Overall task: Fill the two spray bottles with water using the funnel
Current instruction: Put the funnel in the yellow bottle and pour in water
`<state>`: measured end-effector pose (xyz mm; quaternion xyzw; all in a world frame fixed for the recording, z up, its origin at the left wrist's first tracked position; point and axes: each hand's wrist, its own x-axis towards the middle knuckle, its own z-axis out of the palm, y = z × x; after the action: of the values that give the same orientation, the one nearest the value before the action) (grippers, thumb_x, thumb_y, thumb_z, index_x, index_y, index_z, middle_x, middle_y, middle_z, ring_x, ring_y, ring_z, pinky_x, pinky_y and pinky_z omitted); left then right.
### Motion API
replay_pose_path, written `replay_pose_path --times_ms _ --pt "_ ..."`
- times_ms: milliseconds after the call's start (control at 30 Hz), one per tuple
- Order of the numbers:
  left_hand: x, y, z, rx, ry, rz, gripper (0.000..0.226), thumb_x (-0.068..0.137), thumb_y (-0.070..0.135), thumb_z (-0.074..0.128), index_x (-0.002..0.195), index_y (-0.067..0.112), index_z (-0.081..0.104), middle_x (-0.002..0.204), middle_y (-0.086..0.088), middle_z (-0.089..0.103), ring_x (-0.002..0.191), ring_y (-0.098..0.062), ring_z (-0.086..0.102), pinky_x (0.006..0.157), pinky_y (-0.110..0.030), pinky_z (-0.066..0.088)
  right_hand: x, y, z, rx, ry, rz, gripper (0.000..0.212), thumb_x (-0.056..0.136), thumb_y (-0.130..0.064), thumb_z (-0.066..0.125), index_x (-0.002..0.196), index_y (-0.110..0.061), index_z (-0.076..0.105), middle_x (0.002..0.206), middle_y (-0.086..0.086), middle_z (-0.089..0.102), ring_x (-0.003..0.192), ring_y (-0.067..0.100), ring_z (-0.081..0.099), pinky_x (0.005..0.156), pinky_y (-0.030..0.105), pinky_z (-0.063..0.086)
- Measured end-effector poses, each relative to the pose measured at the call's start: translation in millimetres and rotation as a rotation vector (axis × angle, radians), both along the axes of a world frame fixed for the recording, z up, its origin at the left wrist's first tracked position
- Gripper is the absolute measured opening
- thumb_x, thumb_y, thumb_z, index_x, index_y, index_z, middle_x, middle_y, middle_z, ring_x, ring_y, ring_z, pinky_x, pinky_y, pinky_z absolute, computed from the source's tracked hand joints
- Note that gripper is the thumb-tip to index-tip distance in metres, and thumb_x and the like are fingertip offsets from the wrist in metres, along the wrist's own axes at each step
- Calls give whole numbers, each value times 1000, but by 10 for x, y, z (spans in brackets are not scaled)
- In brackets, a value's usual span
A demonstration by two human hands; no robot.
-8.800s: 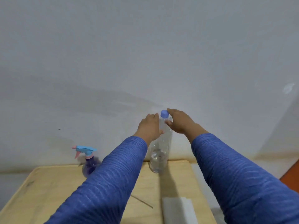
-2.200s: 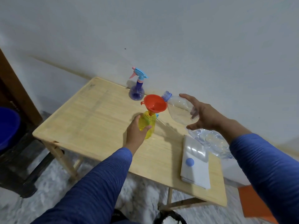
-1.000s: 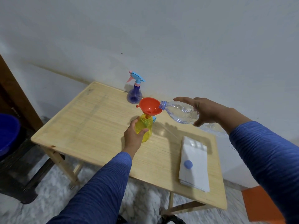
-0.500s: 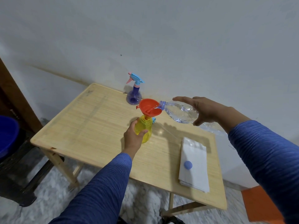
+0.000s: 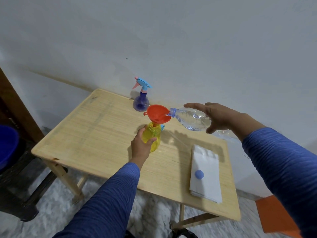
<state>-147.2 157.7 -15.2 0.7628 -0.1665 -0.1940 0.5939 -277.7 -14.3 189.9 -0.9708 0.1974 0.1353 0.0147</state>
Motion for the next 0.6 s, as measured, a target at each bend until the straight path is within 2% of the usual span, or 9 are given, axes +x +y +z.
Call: replay_pose_path --times_ms 267,367,467,600 --pt "-3 -2 0 0 -13 -1 59 78 26 74 131 25 49 126 -1 58 118 -21 50 94 -31 39 -65 -13 -75 19 -33 -21 115 66 -5 80 138 -58 8 101 4 51 94 24 52 82 36 48" --pt "4 -6 -4 -2 -12 -4 60 78 25 74 131 25 48 127 -1 57 119 -21 49 94 -31 39 -105 -15 -140 86 -139 -48 115 63 -6 82 137 -57 11 98 4 53 90 23 53 80 33 47" --pt "9 -12 -17 -1 -12 -1 61 77 25 75 132 25 48 127 -1 57 119 -20 49 94 -29 38 -130 0 -214 194 -273 -99 113 62 -8 85 138 -55 16 86 -1 53 87 21 56 81 30 46" --pt "22 -32 -41 9 3 1 62 77 26 75 132 27 47 127 -1 57 119 -21 50 96 -33 41 -153 -4 -309 294 -498 -178 115 58 -14 88 138 -54 16 89 11 58 88 23 61 82 27 44"
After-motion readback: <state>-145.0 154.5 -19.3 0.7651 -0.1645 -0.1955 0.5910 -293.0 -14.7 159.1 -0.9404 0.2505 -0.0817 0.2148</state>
